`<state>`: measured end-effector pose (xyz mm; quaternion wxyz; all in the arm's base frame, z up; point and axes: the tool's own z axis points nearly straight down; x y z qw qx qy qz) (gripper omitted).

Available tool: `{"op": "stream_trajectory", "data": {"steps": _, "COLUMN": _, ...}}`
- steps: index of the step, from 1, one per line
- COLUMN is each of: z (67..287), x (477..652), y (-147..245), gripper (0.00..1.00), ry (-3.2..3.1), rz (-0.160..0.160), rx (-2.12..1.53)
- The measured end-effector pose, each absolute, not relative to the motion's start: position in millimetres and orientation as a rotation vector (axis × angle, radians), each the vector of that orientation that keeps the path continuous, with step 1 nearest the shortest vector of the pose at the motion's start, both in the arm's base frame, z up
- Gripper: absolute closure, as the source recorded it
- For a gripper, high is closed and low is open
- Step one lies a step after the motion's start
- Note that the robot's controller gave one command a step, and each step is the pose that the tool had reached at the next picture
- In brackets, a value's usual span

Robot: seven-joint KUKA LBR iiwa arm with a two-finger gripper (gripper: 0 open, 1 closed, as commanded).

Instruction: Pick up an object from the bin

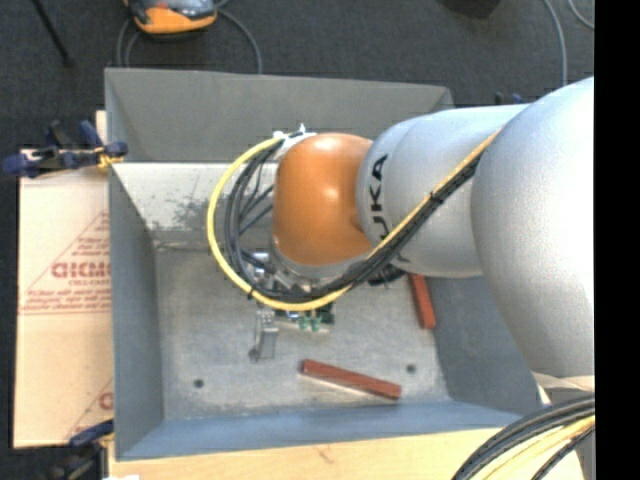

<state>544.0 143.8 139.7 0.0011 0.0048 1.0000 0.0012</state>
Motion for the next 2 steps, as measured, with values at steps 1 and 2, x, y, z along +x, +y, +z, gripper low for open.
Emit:
{"op": "stream_trajectory", "data": {"steps": 1, "z": 100.5, "x": 593.0, "y": 108.0, "gripper": 0.0, "ry": 3.128, "rz": 0.008, "rx": 0.076}}
{"op": "stream_trajectory", "data": {"steps": 2, "z": 85.0, "x": 629.7, "y": 100.4, "gripper": 0.0, "ry": 3.131, "rz": -0.008, "rx": 0.309}}
